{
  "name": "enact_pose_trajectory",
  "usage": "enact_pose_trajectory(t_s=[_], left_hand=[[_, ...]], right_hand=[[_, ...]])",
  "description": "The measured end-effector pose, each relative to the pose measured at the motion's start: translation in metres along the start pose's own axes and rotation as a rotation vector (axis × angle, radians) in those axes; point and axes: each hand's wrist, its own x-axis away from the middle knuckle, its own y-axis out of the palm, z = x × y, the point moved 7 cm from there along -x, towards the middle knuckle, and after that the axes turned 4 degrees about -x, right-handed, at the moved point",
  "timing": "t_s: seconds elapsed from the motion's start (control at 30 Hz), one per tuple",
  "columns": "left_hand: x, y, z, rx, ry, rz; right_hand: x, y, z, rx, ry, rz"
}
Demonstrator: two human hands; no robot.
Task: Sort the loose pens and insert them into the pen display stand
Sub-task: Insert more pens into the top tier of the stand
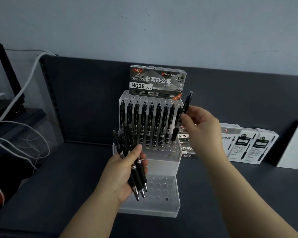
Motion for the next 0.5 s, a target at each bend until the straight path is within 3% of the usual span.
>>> enact_pose_trajectory(t_s=[0.17, 0.5], left_hand=[[0.002, -0.002, -0.002, 0.101, -0.046, 0.037], [0.008, 0.001, 0.001, 0.036, 0.003, 0.024]], right_hand=[[-0.003, 0.009, 0.007, 0.134, -0.036, -0.018], [0.001, 0.024, 0.02, 0.343, 0.0, -0.14]])
